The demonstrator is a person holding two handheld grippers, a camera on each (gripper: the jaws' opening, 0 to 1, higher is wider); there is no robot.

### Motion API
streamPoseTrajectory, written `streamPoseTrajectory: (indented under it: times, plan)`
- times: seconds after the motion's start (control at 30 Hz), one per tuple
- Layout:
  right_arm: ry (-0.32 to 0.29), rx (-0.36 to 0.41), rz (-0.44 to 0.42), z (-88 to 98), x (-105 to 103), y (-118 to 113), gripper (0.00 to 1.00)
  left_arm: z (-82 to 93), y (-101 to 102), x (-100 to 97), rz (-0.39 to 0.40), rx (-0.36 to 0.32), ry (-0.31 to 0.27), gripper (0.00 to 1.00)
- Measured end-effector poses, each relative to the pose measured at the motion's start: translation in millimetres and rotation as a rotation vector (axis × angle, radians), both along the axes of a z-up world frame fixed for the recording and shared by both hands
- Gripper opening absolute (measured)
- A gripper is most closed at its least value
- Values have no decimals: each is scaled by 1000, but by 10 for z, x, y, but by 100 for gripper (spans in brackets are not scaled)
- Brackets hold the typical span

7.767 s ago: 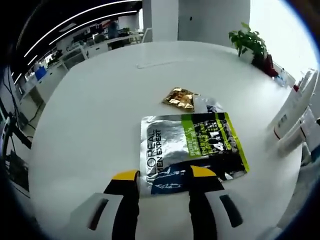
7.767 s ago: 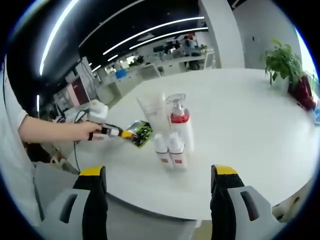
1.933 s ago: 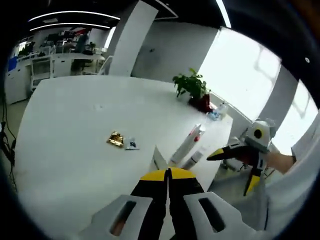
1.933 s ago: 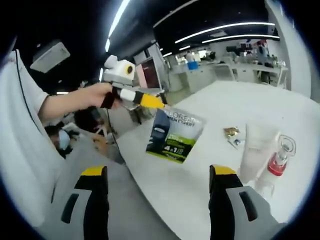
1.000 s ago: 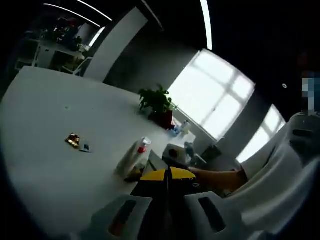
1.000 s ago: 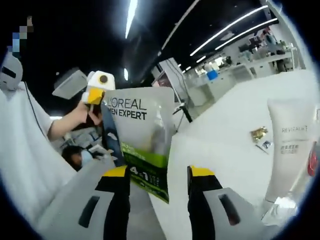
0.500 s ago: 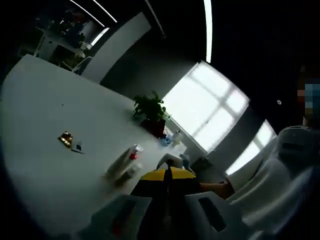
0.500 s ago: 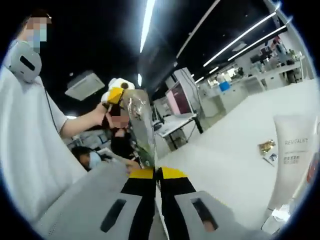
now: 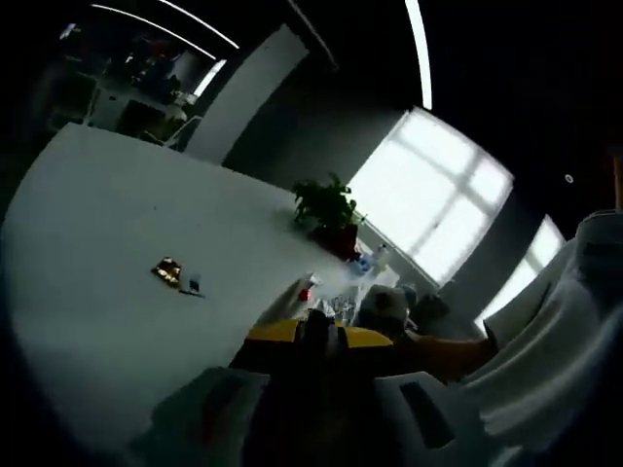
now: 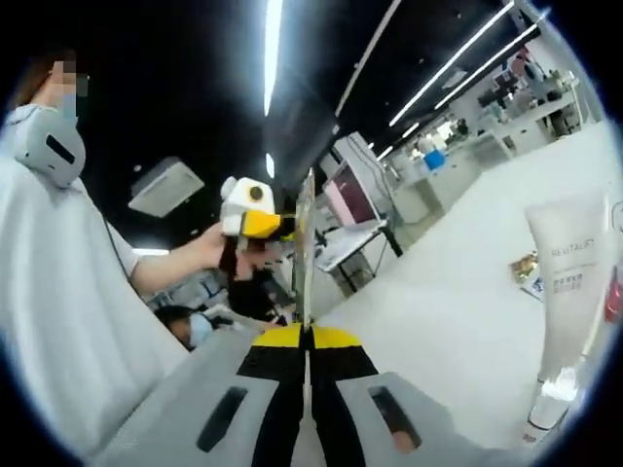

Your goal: Arrange the skincare products in the storage area until every visible bottle or jar stands upright without overlapping.

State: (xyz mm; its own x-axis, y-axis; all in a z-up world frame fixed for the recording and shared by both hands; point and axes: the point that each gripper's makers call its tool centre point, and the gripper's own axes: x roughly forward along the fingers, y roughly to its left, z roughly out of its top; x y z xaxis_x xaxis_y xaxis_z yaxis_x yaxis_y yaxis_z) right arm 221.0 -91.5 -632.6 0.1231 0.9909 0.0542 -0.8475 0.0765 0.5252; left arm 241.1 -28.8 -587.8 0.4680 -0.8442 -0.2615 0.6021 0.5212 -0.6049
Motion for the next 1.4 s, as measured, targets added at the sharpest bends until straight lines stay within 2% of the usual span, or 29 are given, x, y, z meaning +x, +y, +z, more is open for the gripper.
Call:
streamPoseTrajectory:
  times: [0.07, 0.1, 0.43, 0.57, 0.63, 0.73, 0.77, 0.83, 0.93, 1.07, 1.23, 1.4]
  plan:
    - [12, 10, -13, 26, 28, -24, 1, -65, -51, -41, -15, -5, 15, 38]
    - [15, 15, -13, 37, 29, -30, 1, -91, -68, -54, -19, -3, 18, 40]
    - [23, 16, -27, 74, -25, -24, 1, -211, -151, -68, -25, -19, 31, 48]
    - [33, 37, -46, 162, -6, -24, 1, -242, -148, -67, -12, -32, 26, 52]
    - [48, 47, -53, 208, 3, -28, 1, -266, -158, -81, -14, -34, 30, 52]
    - [119, 61, -56, 258, 23, -41, 1, -286, -175, -104, -18, -45, 37, 52]
    - [118, 63, -57, 263, 30, -47, 1, -282, -181, -110, -18, -51, 38, 52]
    - [166, 68, -63, 267, 48, -61, 1, -272, -196, -125, -19, -67, 37, 51]
    - [201, 78, -69, 270, 46, -74, 1, -288, -208, -148, -22, -84, 48, 47]
    - [217, 68, -71, 249, 31, -68, 1, -310, -233, -197, -33, -112, 64, 39]
    - [268, 65, -75, 231, 10, -57, 1, -389, -289, -265, -46, -127, 81, 27]
    - [275, 62, -86, 238, 0, -62, 1, -455, -347, -321, -43, -151, 102, 16]
